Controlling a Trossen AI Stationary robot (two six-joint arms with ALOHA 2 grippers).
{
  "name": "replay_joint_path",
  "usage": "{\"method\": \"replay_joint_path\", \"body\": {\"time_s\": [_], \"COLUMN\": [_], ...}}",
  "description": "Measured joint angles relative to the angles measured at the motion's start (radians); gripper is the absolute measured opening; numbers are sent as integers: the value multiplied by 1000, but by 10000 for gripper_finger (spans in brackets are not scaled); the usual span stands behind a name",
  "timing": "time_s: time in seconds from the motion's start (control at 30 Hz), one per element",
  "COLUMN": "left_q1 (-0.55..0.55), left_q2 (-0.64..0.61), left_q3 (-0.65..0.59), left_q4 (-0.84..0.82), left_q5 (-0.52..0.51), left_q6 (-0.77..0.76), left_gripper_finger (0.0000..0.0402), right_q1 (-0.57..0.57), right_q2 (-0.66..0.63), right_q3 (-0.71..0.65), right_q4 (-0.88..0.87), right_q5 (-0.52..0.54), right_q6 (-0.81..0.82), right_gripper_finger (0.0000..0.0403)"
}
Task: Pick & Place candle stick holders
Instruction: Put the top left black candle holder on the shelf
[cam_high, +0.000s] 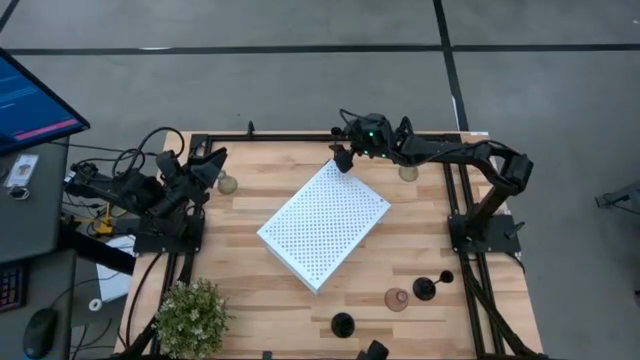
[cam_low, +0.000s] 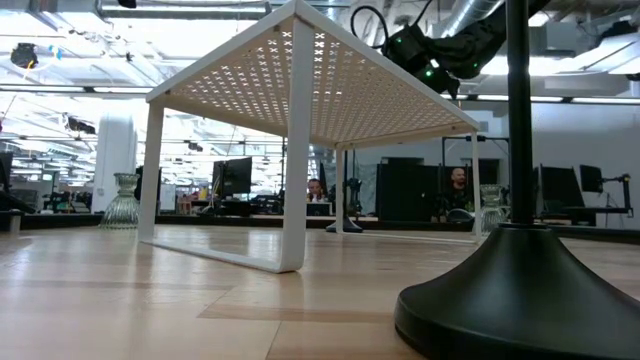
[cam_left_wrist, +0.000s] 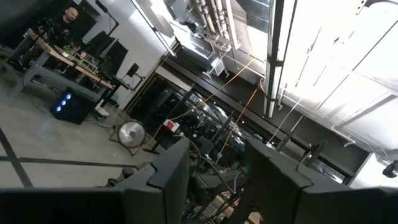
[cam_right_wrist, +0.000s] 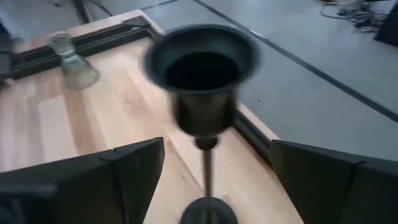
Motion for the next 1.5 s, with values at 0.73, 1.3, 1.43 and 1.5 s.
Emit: {"method": "replay_joint_path", "body": {"time_s": [0.73, 1.3, 1.43, 1.5], "left_q1": [0, 0, 0, 0], "left_q2": [0, 0, 0, 0], "left_q3": [0, 0, 0, 0], "left_q4": [-5, -7, -7, -7], "left_q5": [0, 8, 8, 8], "left_q6": [1, 2, 1, 0], "left_gripper_finger": [155, 155, 155, 155], "right_q1": [-22, -36, 64, 123], "right_q2": [-40, -508, -620, -658], "right_q3": [0, 0, 0, 0], "right_q4": [22, -128, -270, -307], "right_q5": [54, 46, 44, 46], "right_q6": [-28, -191, -198, -190], "right_gripper_finger": [19, 8, 5, 5]}}
